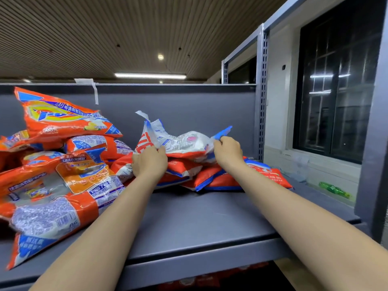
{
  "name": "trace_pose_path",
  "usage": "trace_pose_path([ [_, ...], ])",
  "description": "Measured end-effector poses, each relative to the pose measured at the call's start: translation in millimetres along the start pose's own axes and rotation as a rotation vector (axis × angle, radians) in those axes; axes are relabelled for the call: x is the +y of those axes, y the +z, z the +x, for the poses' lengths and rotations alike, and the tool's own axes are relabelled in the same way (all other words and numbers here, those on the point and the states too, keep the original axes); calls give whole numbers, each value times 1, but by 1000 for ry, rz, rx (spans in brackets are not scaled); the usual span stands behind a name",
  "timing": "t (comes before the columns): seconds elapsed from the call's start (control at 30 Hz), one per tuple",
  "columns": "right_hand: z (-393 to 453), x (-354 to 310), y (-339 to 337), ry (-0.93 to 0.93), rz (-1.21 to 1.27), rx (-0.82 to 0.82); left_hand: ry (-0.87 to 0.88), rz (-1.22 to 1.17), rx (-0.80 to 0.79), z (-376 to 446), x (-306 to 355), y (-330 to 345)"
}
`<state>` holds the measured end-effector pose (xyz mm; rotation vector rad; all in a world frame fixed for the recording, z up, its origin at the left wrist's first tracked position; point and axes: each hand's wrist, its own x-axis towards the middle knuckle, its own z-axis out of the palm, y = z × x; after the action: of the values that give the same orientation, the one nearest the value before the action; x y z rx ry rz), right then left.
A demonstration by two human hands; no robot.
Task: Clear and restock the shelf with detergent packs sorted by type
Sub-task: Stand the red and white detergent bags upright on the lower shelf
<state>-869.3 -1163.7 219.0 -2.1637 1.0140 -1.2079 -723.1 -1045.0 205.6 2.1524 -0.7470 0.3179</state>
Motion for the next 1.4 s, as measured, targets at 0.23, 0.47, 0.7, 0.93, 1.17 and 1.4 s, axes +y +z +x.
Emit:
trace_pose_path([
  [0.23, -12, -27, -16, -120, 442, 153, 10, -202, 68, 1, -6, -13],
  [0.47, -15, -25, -66, -15, 746, 381, 45, -292, 126, -15, -3, -37],
  [0.7, -35, -7, -110, -64, 856, 391, 333, -413, 465, -62, 34, -57],
  [0.93, -67, -6, -145, -230, 587, 546, 572, -479, 506, -124, 64, -36],
  [1.17, -96, 34, -147, -160, 546, 425, 758, -50, 0, -174, 82, 12],
  [1.4, -108, 76, -155, -4, 645, 103, 547, -279, -160, -134, 91, 7],
])
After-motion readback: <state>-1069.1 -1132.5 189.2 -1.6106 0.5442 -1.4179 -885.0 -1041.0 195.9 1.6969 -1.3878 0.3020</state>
